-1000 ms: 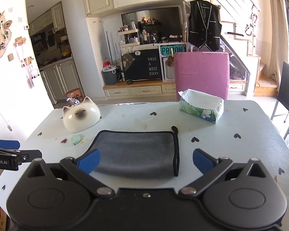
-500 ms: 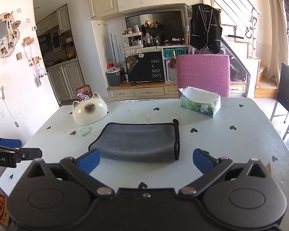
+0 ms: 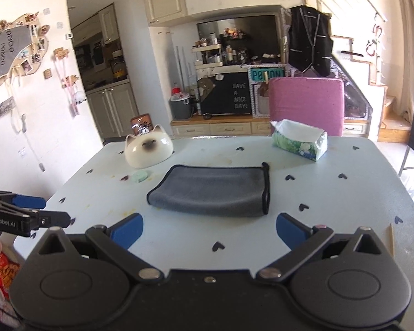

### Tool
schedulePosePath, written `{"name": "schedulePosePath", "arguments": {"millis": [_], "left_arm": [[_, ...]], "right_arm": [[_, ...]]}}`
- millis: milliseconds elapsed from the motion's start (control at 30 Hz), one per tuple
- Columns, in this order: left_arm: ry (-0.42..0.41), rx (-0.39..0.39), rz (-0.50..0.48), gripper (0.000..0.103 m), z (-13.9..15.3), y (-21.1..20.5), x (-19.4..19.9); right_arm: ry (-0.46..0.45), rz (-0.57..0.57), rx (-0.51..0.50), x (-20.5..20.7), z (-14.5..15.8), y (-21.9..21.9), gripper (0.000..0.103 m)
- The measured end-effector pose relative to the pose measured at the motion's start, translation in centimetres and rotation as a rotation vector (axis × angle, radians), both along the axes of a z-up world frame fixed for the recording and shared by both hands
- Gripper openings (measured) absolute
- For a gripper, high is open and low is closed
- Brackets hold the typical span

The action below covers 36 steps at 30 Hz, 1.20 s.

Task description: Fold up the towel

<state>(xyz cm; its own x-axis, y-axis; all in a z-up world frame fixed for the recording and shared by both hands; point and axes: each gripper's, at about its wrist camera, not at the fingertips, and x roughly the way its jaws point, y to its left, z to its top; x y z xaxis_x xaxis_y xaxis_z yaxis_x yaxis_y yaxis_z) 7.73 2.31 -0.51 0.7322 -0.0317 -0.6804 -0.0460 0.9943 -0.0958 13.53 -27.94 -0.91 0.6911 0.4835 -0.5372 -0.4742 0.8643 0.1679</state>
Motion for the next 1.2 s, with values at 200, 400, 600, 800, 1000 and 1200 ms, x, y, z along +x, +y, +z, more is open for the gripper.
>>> {"name": "schedulePosePath", "arguments": {"millis": [200,400,600,800,1000,1200], "left_arm": [[0.004,-0.002,-0.006,0.103,-0.4,-0.1,-1.2],[0.012,-0.016,0.004,0.103,-0.6,0.3,-2.1],[0.013,-0.027,-0.026,0.103,-0.6,-0.2,-2.9],[0.002,-0.036,-0.037,0.103,-0.5,-0.6,-3.5],[-0.003,-0.03,-0.045,0.103,-0.2,-0.8,-3.7],[-0.004,-0.028,-0.046,0.103,-0.2,-0.8,-4.0]], "right_arm": [[0.011,0.019,-0.005,-0.9,-0.5,0.1,0.103],[0.022,0.021,0.002,-1.9,-0.8,0.1,0.103],[0.025,0.017,0.004,-2.9,-0.9,0.0,0.103],[0.027,0.019,-0.001,-3.3,-0.9,0.0,0.103],[0.021,0.023,-0.009,-4.3,-1.1,-0.1,0.103],[0.019,0.027,-0.01,-4.9,-1.1,-0.1,0.103]]}}
